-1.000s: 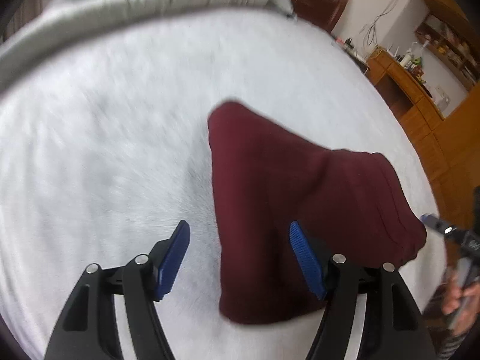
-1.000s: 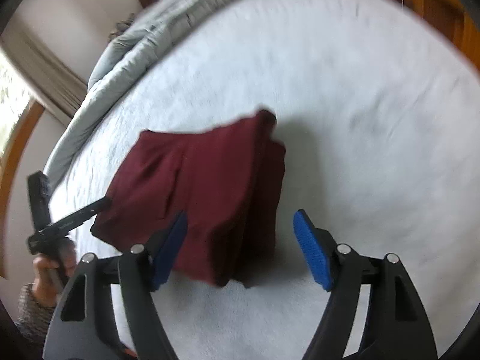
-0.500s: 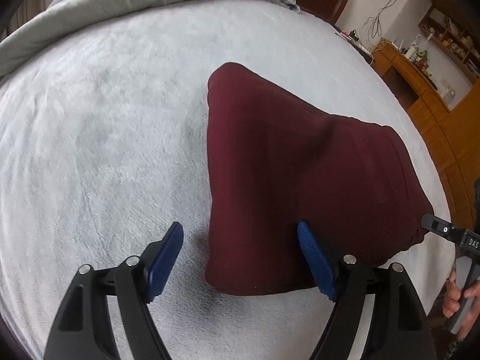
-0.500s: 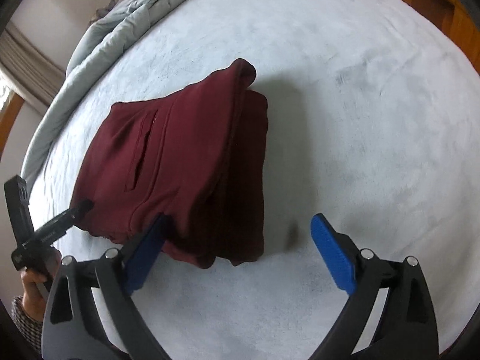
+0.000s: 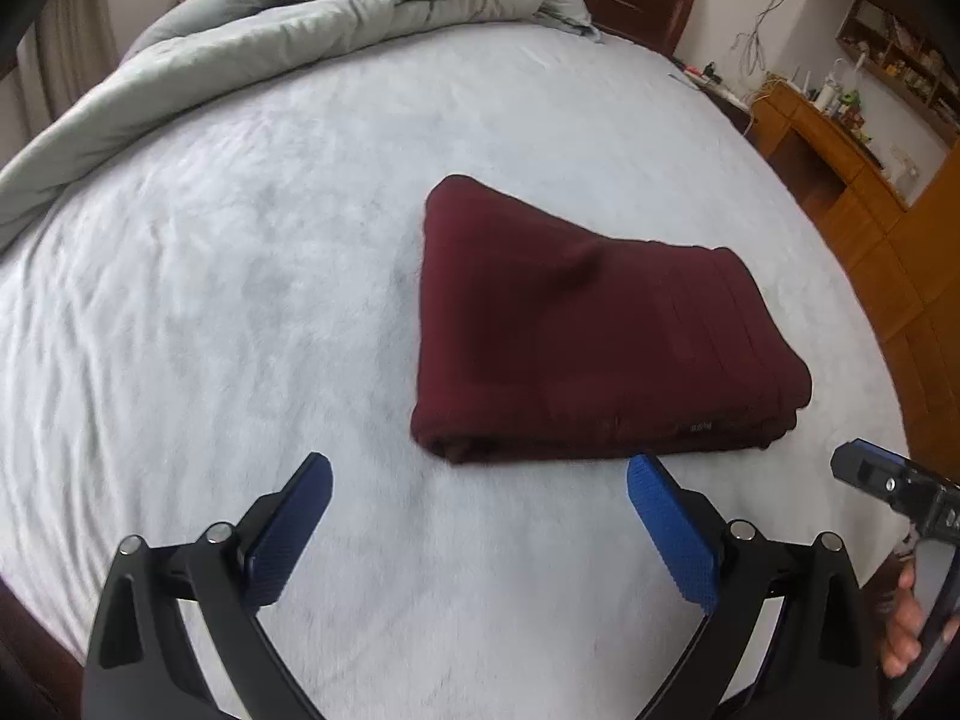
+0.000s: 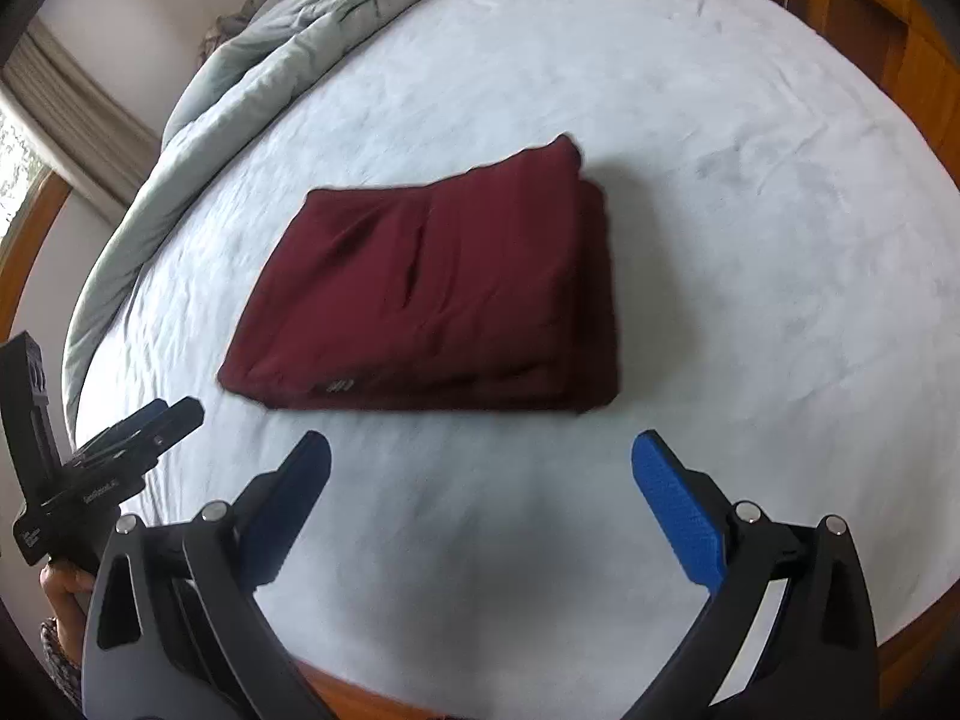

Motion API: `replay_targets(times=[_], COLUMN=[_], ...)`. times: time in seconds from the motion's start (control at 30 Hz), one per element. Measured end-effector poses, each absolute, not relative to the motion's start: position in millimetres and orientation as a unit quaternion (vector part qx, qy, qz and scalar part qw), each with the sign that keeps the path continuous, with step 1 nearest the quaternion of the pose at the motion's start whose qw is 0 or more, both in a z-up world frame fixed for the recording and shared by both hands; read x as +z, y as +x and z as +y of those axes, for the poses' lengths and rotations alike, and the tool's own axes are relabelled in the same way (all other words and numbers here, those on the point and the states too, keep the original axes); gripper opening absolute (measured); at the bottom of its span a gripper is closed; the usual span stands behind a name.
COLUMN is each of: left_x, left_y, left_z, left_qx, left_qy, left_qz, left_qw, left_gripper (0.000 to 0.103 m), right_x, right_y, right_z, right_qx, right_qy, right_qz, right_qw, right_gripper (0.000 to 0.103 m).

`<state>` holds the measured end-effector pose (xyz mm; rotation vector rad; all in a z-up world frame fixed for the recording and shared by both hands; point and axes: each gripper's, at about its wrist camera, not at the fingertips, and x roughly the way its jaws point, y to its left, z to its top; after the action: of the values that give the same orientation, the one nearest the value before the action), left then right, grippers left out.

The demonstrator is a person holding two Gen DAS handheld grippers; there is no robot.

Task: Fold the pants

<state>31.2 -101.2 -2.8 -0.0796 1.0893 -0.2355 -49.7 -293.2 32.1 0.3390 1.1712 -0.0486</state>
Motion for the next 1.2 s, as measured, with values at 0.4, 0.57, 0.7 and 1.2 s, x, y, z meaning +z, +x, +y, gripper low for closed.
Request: replay_targets(times=[0.4, 0.57, 0.7, 1.2], left_x=[32.4, 42.4, 46.1, 40.5], left_y=[-0.9, -7.9, -10.1, -15.5], left_z=[-113.5, -113.0, -112.4, -112.8], left_qx=[-0.093, -0.09, -0.089, -0.077], left_qy=[0.011, 0.011, 0.011, 0.02], left_qz=[0.498, 0.491, 0.488, 0.506], left_qw=[0.862, 0.866, 0.868, 0.859], left_gripper=[0.099, 0.099, 0.099, 0.099], right_x=[55.2, 60.9, 63.6, 60.4], right_y=[-70.4, -73.6, -75.2, -76.2], right_z=[-268.3, -263.7, -259.5, -253.1], right_qx=[-0.061, -0.059, -0.065, -0.057], right_qy=[0.123, 0.117, 0.111, 0.116], right_qz=[0.558, 0.555, 0.552, 0.563], right_qw=[0.818, 0.821, 0.824, 0.816], right_gripper=[0.1, 0.1, 0.1, 0.1])
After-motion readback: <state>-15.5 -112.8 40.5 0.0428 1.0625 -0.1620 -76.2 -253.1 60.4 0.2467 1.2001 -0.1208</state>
